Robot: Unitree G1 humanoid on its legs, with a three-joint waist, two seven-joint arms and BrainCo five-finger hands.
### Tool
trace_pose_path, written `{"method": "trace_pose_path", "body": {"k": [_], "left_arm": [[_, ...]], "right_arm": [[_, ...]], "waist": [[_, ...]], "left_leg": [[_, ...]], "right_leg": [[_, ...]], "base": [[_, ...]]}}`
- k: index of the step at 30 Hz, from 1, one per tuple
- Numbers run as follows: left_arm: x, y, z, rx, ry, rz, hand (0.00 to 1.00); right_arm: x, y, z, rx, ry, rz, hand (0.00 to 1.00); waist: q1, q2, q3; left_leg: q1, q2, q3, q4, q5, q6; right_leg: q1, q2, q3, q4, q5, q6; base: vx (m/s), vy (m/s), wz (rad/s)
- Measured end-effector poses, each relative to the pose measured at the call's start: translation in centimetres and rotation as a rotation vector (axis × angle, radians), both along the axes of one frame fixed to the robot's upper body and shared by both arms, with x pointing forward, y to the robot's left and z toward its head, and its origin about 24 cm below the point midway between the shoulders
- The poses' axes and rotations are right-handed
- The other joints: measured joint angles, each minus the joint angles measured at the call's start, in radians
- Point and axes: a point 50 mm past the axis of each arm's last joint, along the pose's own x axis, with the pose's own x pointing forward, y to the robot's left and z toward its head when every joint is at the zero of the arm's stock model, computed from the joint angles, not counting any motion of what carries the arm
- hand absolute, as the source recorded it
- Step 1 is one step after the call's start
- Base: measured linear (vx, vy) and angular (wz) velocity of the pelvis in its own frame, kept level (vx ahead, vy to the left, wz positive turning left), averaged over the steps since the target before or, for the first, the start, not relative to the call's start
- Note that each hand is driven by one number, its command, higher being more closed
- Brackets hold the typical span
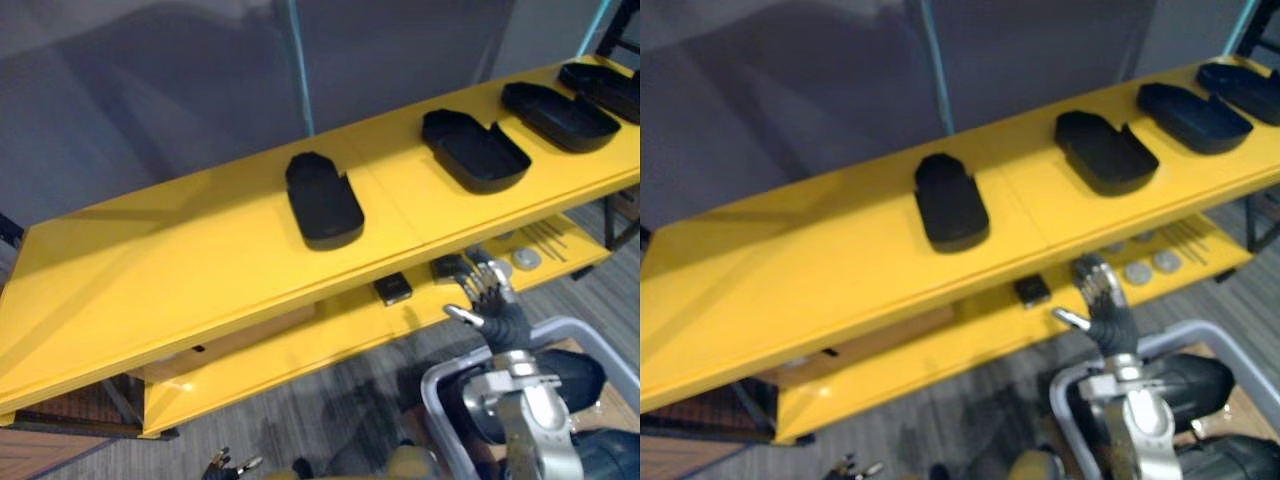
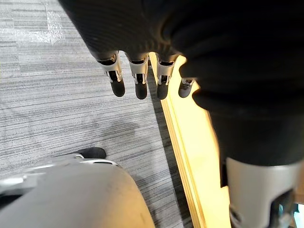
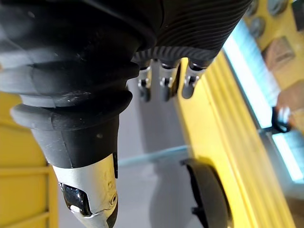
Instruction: Walk over and take plastic housings, then place them on the shelf
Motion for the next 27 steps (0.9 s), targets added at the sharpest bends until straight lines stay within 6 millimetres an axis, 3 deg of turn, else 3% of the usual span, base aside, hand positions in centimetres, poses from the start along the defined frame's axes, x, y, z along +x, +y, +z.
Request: {"method": "trace_pose_path", "body": {"k": [13, 14, 21, 27], "left_arm": [[-0.4, -0.2, -0.2, 0.005, 0.024, -0.038, 0.00], [-0.5, -0.2, -0.2, 0.006, 0.028, -0.037, 0.00], [-0.8, 0.4, -0.3, 0.028, 0.044, -0.040, 0.00], [-0.9, 0.6, -0.2, 0.041, 0.047, -0.041, 0.00]], "right_arm": [[4.0, 4.0, 0.9, -0.043, -0.020, 0.193, 0.00], [4.1, 4.2, 0.7, -0.046, -0.010, 0.201, 1.00], [4.4, 5.5, -0.2, -0.061, 0.045, 0.246, 1.00], [4.4, 5.9, -0.7, -0.073, 0.071, 0.222, 1.00]], "waist": [[0.045, -0.023, 0.008], [0.052, -0.026, 0.008], [0.074, -0.062, -0.013], [0.075, -0.069, -0.018]], "left_leg": [[0.009, 0.030, -0.003, -0.023, 0.058, -0.024], [0.008, 0.036, -0.003, -0.027, 0.060, -0.024], [0.013, 0.039, -0.010, -0.077, 0.100, -0.028], [0.017, 0.031, -0.003, -0.111, 0.107, -0.024]], "right_leg": [[0.050, 0.027, -0.062, -0.047, 0.021, -0.023], [0.051, 0.034, -0.065, -0.053, 0.027, -0.026], [0.067, 0.050, -0.086, -0.100, 0.050, -0.023], [0.068, 0.051, -0.084, -0.113, 0.055, -0.016]], "base": [[-0.01, -0.034, 0.12], [-0.11, -0.038, 0.06], [-0.11, -0.014, 0.07], [-0.03, 0.006, 0.04]]}}
